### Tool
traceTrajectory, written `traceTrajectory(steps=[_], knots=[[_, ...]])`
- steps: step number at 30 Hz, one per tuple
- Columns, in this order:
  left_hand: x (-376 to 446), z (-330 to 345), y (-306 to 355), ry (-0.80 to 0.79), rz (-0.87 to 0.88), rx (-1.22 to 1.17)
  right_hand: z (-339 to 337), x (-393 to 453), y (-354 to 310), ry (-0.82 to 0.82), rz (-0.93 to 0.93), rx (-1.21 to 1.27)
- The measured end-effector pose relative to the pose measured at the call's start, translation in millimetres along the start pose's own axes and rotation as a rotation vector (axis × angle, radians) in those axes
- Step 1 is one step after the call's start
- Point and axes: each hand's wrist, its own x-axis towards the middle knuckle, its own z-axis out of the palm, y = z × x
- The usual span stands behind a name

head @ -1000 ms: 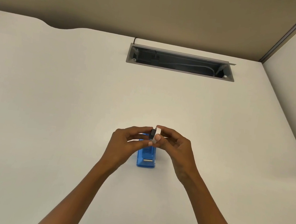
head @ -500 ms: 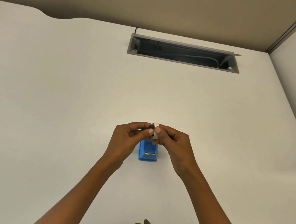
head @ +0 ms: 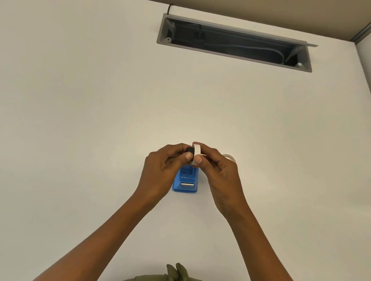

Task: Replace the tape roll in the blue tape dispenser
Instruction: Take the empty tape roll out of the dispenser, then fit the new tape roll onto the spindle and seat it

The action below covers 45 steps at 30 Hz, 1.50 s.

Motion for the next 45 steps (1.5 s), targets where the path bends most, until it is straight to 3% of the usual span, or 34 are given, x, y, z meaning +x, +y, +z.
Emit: traceTrajectory(steps=[16,23,28,36,45], knots=[[4.1,0.8,4.9,-0.028,-0.055,-0.123,-2.9,4.1,-5.5,0.022,-0.027,0.029],[6.7,-0.2,1.6,0.014,-0.189,-0.217,-4.8,9.8,-4.4,-0.045,-0.064,0.014],[11.1,-8.2,-1.1,0.105,-0.285,-0.326,-12.9,24.4,-10.3,0.035,-0.037,0.112],[11.9,-8.5,-1.4,0.135,-0.323,-0.374,-3.0,61.8,-14.4,0.222,-0.132,-0.316],[11.0,-12.8,3.3,0.154,-0.312,-0.427,7.1,94.3,0.1,0.191,-0.171,-0.579]])
